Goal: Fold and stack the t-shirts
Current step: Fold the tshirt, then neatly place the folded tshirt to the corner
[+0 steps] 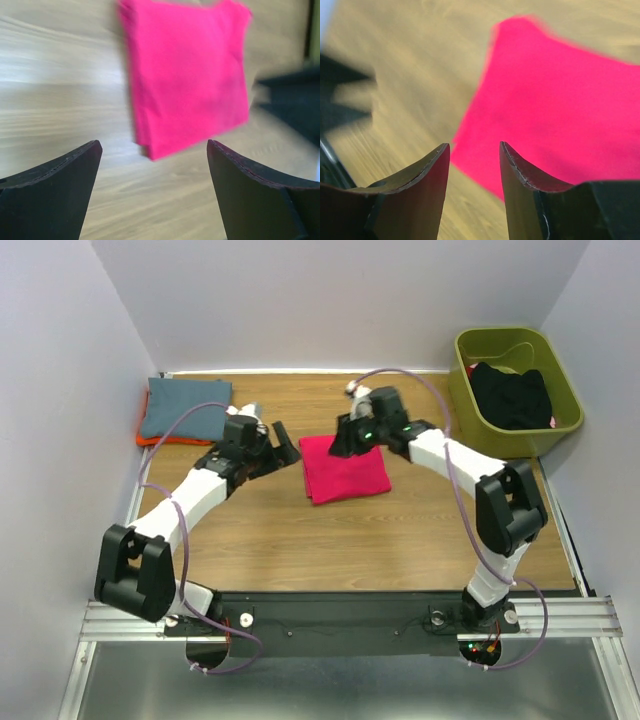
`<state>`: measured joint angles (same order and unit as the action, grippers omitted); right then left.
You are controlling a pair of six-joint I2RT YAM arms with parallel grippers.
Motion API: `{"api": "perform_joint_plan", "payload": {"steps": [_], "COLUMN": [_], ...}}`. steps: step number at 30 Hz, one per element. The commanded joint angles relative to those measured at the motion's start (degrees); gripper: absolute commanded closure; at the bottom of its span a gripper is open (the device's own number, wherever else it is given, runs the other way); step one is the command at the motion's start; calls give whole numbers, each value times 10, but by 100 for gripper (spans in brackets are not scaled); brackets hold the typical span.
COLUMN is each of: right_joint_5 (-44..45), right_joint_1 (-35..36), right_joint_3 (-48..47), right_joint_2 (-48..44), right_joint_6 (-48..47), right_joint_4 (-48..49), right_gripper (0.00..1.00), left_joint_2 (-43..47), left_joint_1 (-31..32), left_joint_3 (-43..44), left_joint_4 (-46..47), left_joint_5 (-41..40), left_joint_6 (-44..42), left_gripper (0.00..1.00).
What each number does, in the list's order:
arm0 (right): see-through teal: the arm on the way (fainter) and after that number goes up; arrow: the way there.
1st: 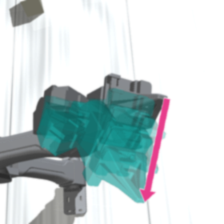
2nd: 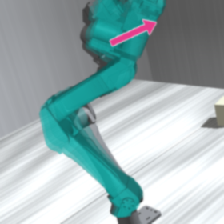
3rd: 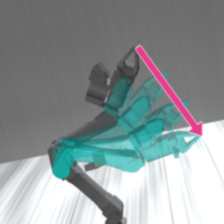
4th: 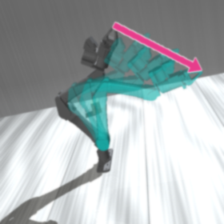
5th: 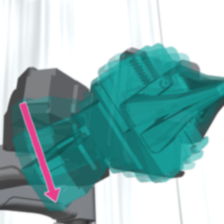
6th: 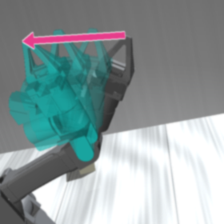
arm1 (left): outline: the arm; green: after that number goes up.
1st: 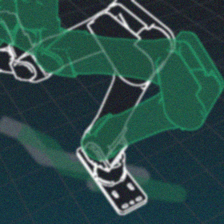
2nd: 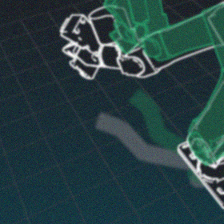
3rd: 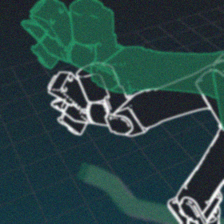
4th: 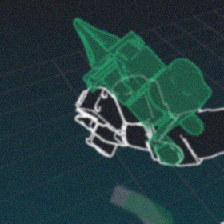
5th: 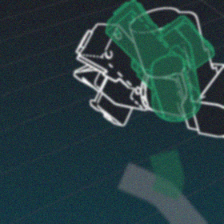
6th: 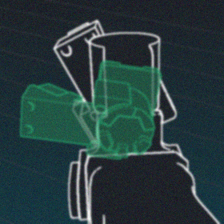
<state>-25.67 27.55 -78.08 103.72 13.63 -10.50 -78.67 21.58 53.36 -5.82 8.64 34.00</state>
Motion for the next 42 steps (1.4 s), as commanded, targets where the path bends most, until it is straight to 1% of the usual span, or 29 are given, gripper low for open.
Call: {"api": "perform_joint_plan", "payload": {"steps": [1, 2, 3, 4, 6, 8, 9, 13, 18, 24, 26, 28, 29, 30, 32, 33, 36, 40, 42], "right_joint_5": [131, 162, 175, 187, 226, 251, 274, 305, 338, 349, 360, 376, 382, 395, 403, 397, 382, 362, 358], "right_joint_1": [95, 109, 122, 143, 162, 187, 195, 229, 243, 253, 253, 253, 254, 253, 252, 253, 251, 242, 238], "right_joint_3": [-23, -27, -30, -36, -56, -71, -86, -109, -126, -129, -126, -117, -114, -109, -106, -106, -111, -120, -121], "right_joint_2": [8, 13, 19, 25, 48, 66, 81, 116, 148, 165, 171, 178, 179, 179, 173, 163, 139, 117, 111], "right_joint_6": [-110, -118, -128, -132, -131, -159, -163, -179, -190, -200, -205, -208, -209, -210, -208, -207, -206, -200, -197], "right_joint_4": [-125, -133, -147, -153, -173, -188, -199, -209, -209, -209, -210, -209, -208, -207, -200, -193, -182, -173, -170], "right_gripper": [50, 50, 50, 50, 50, 50, 50, 50, 50, 50, 50, 54, 59, 73, 88, 98, 99, 99, 99], "left_joint_2": [43, 50, 57, 70, 81, 94, 99, 116, 118, 109, 100, 91, 85, 82, 68, 54, 31, -26, -45], "left_joint_1": [-62, -74, -100, -109, -131, -152, -154, -159, -158, -158, -158, -158, -158, -158, -158, -158, -154, -144, -138], "left_joint_3": [-1, -5, -11, -16, -29, -41, -54, -84, -107, -123, -126, -129, -131, -132, -131, -130, -124, -112, -100], "left_joint_4": [-50, -53, -60, -64, -70, -71, -66, -58, -46, -36, -29, -17, -14, -9, -2, 5, 26, 56, 86], "left_joint_5": [-43, -44, -54, -59, -61, -57, -57, -59, -41, -21, -1, 15, 19, 23, 43, 64, 102, 141, 158], "left_joint_6": [-46, -56, -70, -77, -90, -94, -96, -97, -103, -97, -92, -83, -80, -76, -66, -58, -39, 1, 26], "left_gripper": [1, 2, 2, 2, 2, 2, 2, 2, 2, 2, 2, 2, 2, 2, 2, 2, 2, 2, 2]}}
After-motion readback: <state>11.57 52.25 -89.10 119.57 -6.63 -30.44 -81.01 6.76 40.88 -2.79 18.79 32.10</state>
